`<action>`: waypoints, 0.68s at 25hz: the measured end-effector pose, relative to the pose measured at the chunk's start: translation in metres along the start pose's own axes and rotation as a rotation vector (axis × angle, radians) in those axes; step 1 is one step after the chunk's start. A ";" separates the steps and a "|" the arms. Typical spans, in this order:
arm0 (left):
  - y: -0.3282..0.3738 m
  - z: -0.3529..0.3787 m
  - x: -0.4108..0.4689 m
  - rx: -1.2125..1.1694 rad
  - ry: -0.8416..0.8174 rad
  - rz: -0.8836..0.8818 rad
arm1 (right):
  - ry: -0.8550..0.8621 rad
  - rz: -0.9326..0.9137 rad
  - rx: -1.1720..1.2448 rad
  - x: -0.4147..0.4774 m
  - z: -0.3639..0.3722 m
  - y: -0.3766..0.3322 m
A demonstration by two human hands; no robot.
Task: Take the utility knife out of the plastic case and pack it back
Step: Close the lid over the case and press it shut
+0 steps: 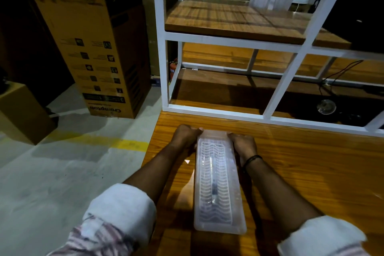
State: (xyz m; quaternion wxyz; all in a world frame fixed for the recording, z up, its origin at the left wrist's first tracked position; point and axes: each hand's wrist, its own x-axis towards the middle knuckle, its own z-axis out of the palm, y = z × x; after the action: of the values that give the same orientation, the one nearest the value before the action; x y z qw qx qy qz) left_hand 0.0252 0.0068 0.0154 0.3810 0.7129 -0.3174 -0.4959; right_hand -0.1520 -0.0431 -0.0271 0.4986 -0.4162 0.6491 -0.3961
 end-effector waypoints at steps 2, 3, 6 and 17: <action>0.005 0.002 0.004 -0.013 -0.014 -0.033 | -0.036 0.003 0.073 0.008 0.000 0.005; 0.006 0.003 0.005 -0.005 -0.015 -0.031 | -0.047 -0.001 0.088 0.008 0.001 0.006; -0.001 0.006 0.012 0.009 0.006 -0.002 | -0.076 -0.031 0.076 0.018 0.000 0.016; -0.077 -0.001 -0.016 -0.137 -0.064 0.081 | -0.144 -0.023 -0.057 -0.063 -0.034 0.045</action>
State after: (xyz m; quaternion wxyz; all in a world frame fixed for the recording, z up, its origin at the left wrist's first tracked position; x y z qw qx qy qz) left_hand 0.0275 0.0595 -0.0432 0.4381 0.6557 -0.3232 -0.5232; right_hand -0.1819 0.0343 -0.0423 0.5274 -0.4651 0.6176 -0.3523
